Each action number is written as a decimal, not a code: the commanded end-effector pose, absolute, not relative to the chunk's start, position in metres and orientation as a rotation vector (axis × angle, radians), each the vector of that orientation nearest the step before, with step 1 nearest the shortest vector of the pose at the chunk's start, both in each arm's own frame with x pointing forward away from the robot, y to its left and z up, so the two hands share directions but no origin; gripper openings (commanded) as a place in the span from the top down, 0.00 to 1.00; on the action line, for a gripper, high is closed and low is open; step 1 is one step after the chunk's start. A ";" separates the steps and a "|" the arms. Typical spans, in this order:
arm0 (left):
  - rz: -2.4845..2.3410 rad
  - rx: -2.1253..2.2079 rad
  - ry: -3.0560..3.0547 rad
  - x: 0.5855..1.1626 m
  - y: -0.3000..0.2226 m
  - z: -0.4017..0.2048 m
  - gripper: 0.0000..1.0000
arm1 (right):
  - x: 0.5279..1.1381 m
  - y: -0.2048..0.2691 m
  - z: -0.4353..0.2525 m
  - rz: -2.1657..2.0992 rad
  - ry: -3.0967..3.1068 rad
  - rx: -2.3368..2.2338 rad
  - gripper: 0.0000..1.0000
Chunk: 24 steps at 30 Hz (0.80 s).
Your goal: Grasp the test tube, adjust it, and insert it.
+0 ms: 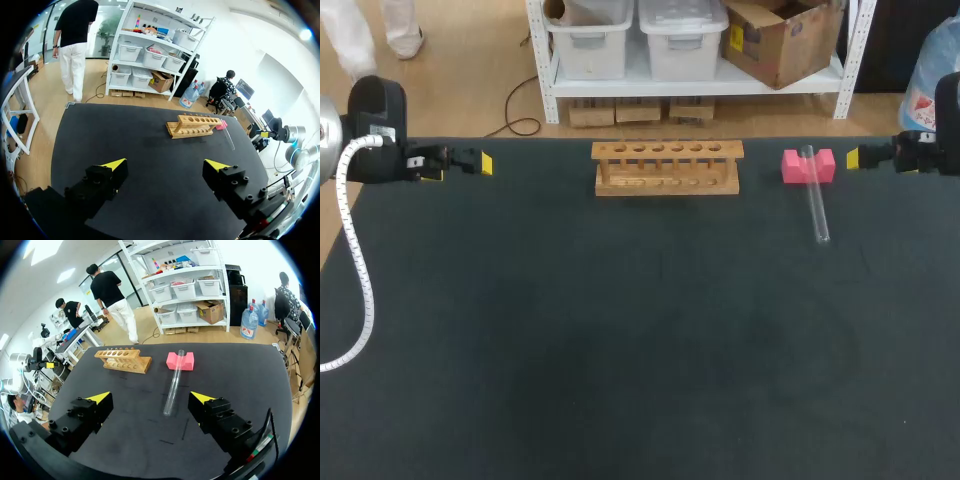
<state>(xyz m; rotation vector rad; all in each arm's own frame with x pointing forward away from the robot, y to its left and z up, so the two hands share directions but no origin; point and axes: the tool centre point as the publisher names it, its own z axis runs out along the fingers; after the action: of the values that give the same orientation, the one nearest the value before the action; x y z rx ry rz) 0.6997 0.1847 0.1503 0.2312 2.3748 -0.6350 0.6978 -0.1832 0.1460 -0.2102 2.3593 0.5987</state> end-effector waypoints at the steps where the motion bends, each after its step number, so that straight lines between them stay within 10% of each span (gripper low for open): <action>1: -0.632 0.230 2.378 0.700 0.184 0.151 0.00 | 0.697 -0.182 0.147 0.592 2.361 -0.207 0.00; 24: -0.821 0.615 2.074 0.727 0.205 0.168 0.00 | 0.697 -0.182 0.147 0.592 2.361 -0.207 0.00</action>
<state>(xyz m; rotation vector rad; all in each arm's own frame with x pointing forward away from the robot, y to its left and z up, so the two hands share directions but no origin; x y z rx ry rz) 0.7235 0.1943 0.1721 0.4982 2.2281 -0.5733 0.6978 -0.1831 0.1459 -0.2102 2.3593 0.5987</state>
